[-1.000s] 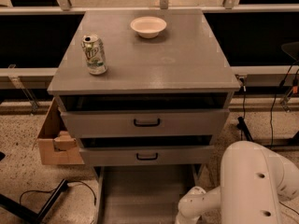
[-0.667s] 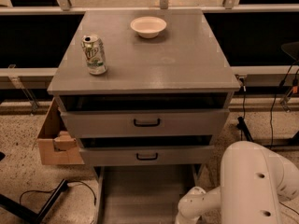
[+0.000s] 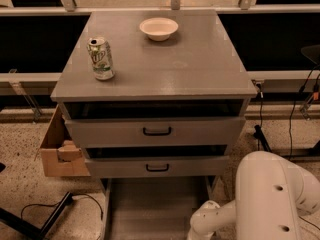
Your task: Open bottom drawer
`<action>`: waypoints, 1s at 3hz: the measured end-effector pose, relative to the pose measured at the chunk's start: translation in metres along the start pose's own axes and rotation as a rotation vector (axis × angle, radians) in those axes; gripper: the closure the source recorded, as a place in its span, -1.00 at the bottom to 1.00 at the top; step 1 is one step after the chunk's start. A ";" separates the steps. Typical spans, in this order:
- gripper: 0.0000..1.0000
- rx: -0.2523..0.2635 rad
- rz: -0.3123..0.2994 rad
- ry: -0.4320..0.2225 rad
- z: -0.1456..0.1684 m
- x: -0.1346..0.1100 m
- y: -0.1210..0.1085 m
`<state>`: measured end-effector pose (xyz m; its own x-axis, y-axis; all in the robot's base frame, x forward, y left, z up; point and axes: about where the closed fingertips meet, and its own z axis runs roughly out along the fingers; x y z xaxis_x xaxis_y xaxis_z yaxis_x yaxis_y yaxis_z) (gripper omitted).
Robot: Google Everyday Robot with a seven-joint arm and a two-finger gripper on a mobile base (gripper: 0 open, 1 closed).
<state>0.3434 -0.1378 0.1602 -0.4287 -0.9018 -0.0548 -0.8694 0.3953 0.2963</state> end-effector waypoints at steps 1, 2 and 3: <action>-1.00 0.041 -0.025 0.021 -0.035 0.000 -0.003; -1.00 0.056 -0.081 0.071 -0.105 0.019 0.028; -1.00 0.031 -0.174 0.135 -0.164 0.042 0.069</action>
Offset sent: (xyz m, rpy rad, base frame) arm 0.0489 -0.0606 0.2689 -0.1312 -0.2011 0.1895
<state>0.3060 -0.1768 0.3348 -0.2368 -0.9712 0.0267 -0.9353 0.2353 0.2644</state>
